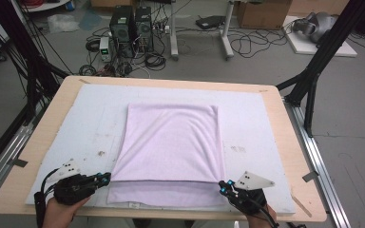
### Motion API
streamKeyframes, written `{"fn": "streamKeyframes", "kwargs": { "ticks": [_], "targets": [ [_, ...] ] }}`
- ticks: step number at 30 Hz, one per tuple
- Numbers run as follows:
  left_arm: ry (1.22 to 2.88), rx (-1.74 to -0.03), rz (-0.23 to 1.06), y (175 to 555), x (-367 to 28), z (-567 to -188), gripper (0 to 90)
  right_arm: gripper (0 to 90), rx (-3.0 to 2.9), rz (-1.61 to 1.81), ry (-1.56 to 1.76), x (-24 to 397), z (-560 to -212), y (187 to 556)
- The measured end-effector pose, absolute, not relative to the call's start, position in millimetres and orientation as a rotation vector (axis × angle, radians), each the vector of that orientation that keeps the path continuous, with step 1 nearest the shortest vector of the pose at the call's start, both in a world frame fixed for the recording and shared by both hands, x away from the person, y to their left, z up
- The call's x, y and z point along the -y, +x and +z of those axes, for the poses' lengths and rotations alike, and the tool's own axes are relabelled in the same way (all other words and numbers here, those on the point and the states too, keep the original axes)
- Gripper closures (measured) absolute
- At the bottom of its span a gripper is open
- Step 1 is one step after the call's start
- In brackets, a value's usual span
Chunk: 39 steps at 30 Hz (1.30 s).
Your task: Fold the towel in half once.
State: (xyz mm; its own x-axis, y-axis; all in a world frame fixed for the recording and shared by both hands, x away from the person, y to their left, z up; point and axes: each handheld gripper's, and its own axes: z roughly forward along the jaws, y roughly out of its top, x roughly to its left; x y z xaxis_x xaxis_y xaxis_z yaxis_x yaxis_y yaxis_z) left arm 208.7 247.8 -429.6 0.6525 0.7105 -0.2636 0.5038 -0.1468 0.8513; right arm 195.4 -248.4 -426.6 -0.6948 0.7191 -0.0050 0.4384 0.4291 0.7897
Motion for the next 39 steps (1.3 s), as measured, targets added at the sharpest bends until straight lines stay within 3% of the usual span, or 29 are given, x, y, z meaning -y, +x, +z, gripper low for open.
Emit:
{"fn": "streamKeyframes", "kwargs": {
  "ticks": [7, 11, 15, 17, 20, 39],
  "targets": [
    [1.816, -0.960, 0.235, 196.7, -248.8, -428.5, 88.0, 89.1, -2.323, 1.155, 0.999, 261.0, -425.9, 179.0],
    [1.818, -0.959, 0.232, 197.8, -247.0, -429.2, 88.0, 69.7, -2.300, 1.176, 1.038, 254.9, -426.9, 183.1],
    [1.814, -0.963, 0.231, 197.9, -246.8, -429.9, 87.9, 61.6, -2.339, 1.135, 1.055, 235.4, -435.6, 194.4],
    [1.812, -0.963, 0.234, 197.5, -247.5, -429.8, 87.9, 65.5, -2.355, 1.069, 1.040, 227.9, -440.0, 200.7],
    [1.808, -0.967, 0.235, 196.8, -249.1, -429.8, 87.9, 86.9, -2.364, 1.006, 1.020, 226.1, -442.5, 204.7],
    [1.816, -0.936, 0.181, 169.5, -251.1, -427.1, 87.9, 88.0, -2.376, 1.135, 0.891, 248.6, -421.0, 160.1]
  ]
}}
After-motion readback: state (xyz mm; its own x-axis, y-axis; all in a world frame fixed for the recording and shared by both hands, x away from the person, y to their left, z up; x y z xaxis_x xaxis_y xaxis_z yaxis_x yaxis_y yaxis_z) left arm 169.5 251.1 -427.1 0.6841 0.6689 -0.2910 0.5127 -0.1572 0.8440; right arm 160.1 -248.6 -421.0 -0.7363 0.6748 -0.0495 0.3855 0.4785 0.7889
